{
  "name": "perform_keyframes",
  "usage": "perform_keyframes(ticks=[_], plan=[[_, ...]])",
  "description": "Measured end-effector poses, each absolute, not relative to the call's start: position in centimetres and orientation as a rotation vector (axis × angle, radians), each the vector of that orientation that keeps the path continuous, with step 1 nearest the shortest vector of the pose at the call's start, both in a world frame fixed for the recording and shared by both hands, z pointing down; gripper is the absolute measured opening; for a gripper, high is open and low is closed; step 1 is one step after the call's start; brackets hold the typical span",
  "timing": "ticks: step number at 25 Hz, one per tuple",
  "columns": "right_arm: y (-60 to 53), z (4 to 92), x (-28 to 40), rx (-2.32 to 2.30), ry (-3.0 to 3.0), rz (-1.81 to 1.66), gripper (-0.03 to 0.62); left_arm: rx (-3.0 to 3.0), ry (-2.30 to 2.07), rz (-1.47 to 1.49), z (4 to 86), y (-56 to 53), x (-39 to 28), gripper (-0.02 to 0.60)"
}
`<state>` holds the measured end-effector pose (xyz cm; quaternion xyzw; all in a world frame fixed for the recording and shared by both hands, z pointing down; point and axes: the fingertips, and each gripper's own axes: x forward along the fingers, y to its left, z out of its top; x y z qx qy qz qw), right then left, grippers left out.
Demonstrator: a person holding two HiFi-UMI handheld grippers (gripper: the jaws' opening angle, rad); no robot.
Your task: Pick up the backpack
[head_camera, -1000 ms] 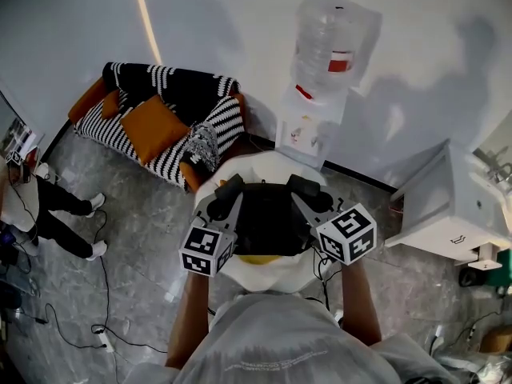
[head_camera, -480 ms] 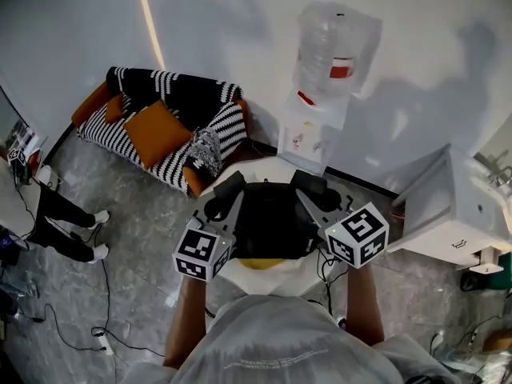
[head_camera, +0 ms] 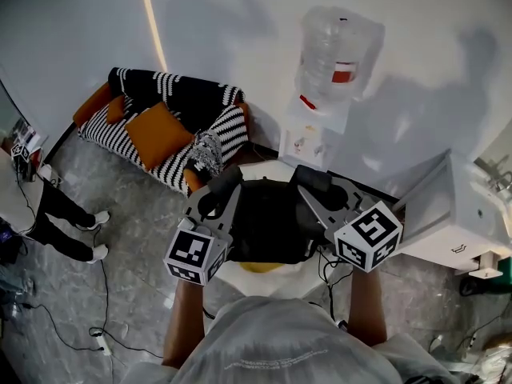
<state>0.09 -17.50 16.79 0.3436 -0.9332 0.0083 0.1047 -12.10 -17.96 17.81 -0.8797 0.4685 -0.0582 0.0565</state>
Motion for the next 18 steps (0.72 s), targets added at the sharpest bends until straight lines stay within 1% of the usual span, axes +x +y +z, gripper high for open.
perform_keyframes(ticks=[7,18], plan=[[-17.2,14.8,-0.2,1.02,-2.776,-0.046,0.037,-2.629,1.413,-0.114,15.4,-17.4,-12.4,0.044],[-17.1,15.2,-0.5,0.998,-2.747,-0.063,0.034,-2.64,1.423,-0.101,15.4,-17.7,-12.5,0.044]])
